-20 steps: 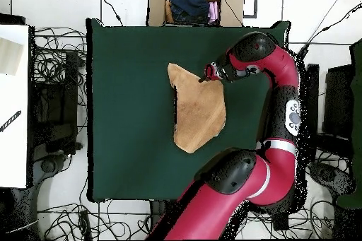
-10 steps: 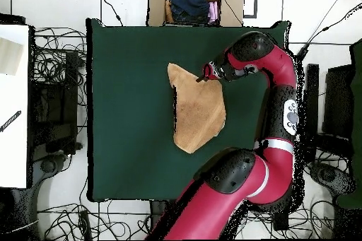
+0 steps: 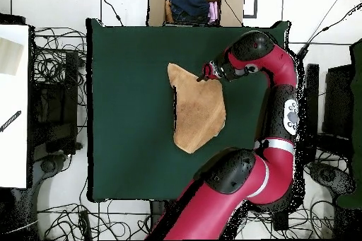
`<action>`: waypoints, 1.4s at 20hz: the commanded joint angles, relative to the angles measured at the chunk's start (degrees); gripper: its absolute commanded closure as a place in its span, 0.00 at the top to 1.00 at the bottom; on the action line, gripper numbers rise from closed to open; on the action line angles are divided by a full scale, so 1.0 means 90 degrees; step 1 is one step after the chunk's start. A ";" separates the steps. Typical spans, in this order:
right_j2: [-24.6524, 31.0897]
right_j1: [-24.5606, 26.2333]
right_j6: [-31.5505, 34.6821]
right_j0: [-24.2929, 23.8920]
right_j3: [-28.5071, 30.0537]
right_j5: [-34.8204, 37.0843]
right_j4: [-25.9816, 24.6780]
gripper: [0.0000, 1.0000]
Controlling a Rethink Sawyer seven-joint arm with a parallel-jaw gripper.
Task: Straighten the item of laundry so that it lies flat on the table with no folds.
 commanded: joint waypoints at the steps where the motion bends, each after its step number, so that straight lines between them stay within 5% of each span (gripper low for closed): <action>1: 0.0424 -0.0203 -0.1694 0.0205 0.0521 -0.0172 -0.0066 1.00; 4: 0.0396 -0.0218 -0.1688 0.0254 0.0407 -0.0197 -0.0150 1.00; 5: 0.0378 -0.0236 -0.1678 0.0265 0.0408 -0.0247 -0.0167 0.00; 28: 0.0110 -0.0597 -0.1425 0.0478 0.0273 -0.0598 -0.0529 0.00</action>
